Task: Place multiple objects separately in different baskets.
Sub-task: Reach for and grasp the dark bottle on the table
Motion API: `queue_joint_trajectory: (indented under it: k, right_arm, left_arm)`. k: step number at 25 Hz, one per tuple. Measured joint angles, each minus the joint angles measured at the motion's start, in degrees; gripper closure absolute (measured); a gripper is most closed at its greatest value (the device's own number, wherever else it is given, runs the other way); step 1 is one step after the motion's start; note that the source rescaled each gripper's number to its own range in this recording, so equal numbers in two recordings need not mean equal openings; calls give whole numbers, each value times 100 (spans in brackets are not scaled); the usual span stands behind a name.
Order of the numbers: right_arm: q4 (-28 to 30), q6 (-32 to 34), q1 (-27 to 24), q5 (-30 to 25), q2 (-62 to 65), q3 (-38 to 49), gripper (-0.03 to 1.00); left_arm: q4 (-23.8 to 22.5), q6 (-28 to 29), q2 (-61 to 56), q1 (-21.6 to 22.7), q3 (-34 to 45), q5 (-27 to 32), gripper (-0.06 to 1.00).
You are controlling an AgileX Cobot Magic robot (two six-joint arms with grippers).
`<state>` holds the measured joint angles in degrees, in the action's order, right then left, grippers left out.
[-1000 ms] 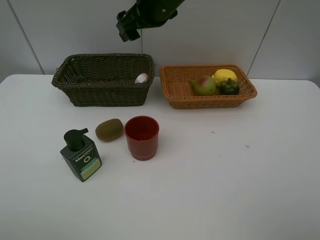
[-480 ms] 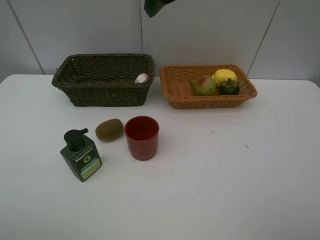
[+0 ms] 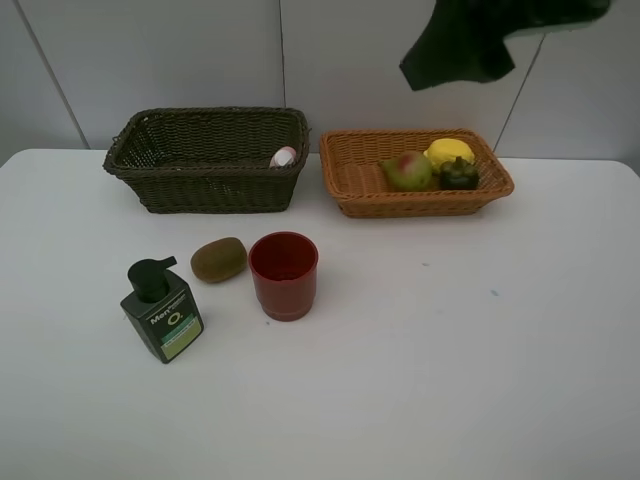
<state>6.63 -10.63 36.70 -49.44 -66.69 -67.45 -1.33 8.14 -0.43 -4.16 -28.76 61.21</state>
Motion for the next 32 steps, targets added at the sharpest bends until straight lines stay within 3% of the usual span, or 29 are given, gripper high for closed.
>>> queue_joint_trajectory:
  k: [7, 15, 23, 32]
  right_arm:
    - [-55, 24, 6, -103, 2016, 1520, 4]
    - [-349, 466, 6, -789, 3961, 2702, 4]
    - [-515, 801, 6, -1305, 5182, 3448, 4]
    - [-297, 1063, 6, -1316, 6029, 3647, 4]
  left_arm:
    - [0, 0, 0, 0, 0, 0, -6]
    - [0, 0, 0, 0, 0, 0, -6]
    - [0, 0, 0, 0, 0, 0, -6]
    - [0, 0, 0, 0, 0, 0, -6]
